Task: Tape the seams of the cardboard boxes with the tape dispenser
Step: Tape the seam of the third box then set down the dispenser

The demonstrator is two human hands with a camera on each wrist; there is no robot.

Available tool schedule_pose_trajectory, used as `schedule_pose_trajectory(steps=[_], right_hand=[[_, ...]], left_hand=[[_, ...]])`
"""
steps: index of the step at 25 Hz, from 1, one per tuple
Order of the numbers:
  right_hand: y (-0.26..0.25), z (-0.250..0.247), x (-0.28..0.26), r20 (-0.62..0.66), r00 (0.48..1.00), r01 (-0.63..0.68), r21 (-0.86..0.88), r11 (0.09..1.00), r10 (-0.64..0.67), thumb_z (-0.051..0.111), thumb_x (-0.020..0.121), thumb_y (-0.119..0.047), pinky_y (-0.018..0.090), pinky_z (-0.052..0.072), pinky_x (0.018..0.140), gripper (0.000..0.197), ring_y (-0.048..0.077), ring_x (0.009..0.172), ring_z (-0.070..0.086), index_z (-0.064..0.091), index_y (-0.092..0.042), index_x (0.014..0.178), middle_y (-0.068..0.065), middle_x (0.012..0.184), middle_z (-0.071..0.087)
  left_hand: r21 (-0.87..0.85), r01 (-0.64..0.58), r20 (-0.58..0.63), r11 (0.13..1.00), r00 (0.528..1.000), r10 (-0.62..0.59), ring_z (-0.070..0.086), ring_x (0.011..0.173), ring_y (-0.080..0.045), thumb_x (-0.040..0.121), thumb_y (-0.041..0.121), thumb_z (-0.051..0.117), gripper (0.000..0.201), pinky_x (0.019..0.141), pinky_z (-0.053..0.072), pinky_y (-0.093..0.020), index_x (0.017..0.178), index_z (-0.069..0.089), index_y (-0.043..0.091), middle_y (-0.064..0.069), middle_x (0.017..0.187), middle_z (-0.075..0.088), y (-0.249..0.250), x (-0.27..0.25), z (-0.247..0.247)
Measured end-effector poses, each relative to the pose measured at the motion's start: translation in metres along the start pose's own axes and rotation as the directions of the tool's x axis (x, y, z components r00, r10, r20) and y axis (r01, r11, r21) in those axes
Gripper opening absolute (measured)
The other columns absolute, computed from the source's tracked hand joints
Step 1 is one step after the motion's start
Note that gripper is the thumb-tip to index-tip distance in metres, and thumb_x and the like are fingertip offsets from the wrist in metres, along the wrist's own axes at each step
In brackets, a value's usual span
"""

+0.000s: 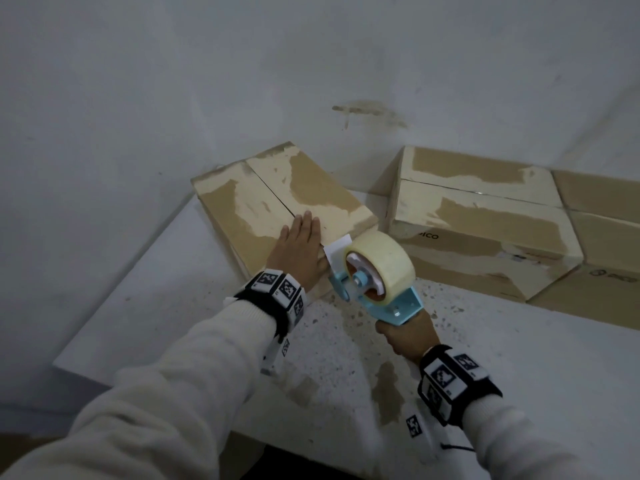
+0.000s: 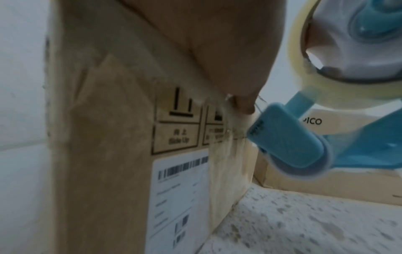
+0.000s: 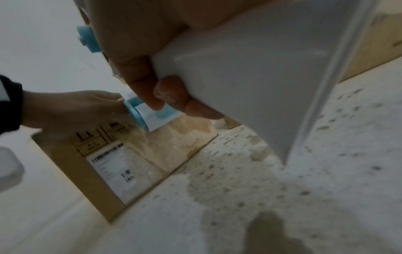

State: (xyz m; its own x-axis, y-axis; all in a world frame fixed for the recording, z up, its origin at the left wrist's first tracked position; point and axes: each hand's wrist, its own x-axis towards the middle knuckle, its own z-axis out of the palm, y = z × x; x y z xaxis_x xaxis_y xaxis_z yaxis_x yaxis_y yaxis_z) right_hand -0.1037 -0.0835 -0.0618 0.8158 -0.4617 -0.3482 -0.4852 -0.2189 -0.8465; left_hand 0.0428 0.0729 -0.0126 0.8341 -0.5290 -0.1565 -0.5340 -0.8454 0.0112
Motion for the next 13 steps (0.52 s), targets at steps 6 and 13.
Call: schedule_pose_trajectory(steps=[6,13], right_hand=[[-0.009,-0.032,-0.001,-0.122,0.992,0.054,0.087,0.995,-0.044,0.065,0.07,0.005,0.025,0.037,0.043,0.028,0.006,0.033,0.043,0.048,-0.014,0.058,-0.002,0.044,0.051],[-0.047,-0.039,-0.006,-0.103,0.976,0.206,0.131,0.97,-0.193,0.059,0.07,0.011,0.024,0.035,0.039,0.025,0.01,0.035,0.04,0.046,-0.01,0.064,0.005,0.049,0.047]], left_hand=[[-0.028,0.161,-0.037,0.987,0.986,-0.162,0.003,0.147,-0.033,0.092,0.062,0.026,0.083,0.117,0.01,-0.049,0.15,0.001,0.007,-0.017,0.158,-0.001,0.018,0.007,0.007],[0.103,0.018,-0.087,0.995,0.996,-0.009,0.015,0.144,-0.034,0.088,0.058,0.044,0.087,0.114,0.021,-0.046,0.148,0.009,0.005,-0.017,0.156,0.013,-0.015,-0.001,0.007]])
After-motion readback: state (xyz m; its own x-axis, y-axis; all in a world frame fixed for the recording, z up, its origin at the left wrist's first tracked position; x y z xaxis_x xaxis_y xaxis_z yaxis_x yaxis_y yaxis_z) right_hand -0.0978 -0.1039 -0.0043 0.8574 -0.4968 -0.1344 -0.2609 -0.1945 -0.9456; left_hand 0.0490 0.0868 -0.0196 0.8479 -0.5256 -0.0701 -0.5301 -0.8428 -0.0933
